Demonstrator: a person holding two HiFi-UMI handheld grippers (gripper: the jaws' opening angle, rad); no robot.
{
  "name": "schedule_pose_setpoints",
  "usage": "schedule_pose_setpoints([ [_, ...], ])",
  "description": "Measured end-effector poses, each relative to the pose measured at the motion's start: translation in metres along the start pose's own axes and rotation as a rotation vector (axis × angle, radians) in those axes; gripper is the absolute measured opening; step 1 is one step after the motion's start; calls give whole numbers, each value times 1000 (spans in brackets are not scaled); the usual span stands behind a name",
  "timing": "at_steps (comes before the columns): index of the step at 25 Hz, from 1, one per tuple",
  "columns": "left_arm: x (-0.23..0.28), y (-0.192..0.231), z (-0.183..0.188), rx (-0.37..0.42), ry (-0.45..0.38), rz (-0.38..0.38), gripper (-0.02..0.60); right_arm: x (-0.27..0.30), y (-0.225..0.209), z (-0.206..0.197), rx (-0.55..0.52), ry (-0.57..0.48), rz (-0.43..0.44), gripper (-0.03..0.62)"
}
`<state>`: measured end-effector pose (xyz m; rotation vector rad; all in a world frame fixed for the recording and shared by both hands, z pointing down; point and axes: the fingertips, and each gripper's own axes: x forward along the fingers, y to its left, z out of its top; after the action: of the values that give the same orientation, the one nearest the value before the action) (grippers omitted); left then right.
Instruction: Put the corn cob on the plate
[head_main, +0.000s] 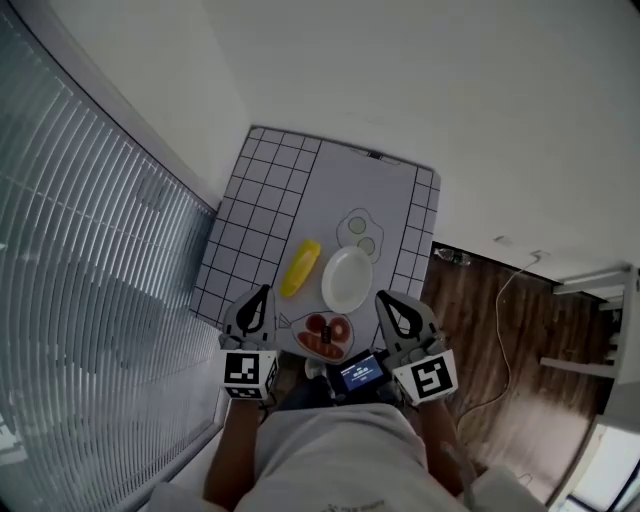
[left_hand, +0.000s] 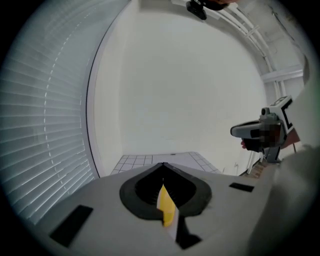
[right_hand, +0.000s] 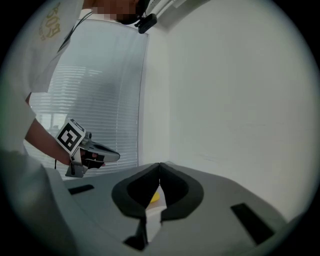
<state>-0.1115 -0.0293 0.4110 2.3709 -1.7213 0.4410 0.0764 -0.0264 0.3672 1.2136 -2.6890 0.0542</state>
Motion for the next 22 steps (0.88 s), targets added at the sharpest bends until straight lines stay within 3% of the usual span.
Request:
schedule_pose_setpoints([
  [6, 11, 5, -19, 46, 71, 11, 8, 33, 5, -17, -59, 75, 95, 8],
  [14, 35, 4, -46, -23, 117, -59, 8, 76, 22, -55, -135, 243, 169, 8],
  [22, 46, 14, -80, -53, 180, -103, 8, 114, 35, -79, -163, 311, 196, 8],
])
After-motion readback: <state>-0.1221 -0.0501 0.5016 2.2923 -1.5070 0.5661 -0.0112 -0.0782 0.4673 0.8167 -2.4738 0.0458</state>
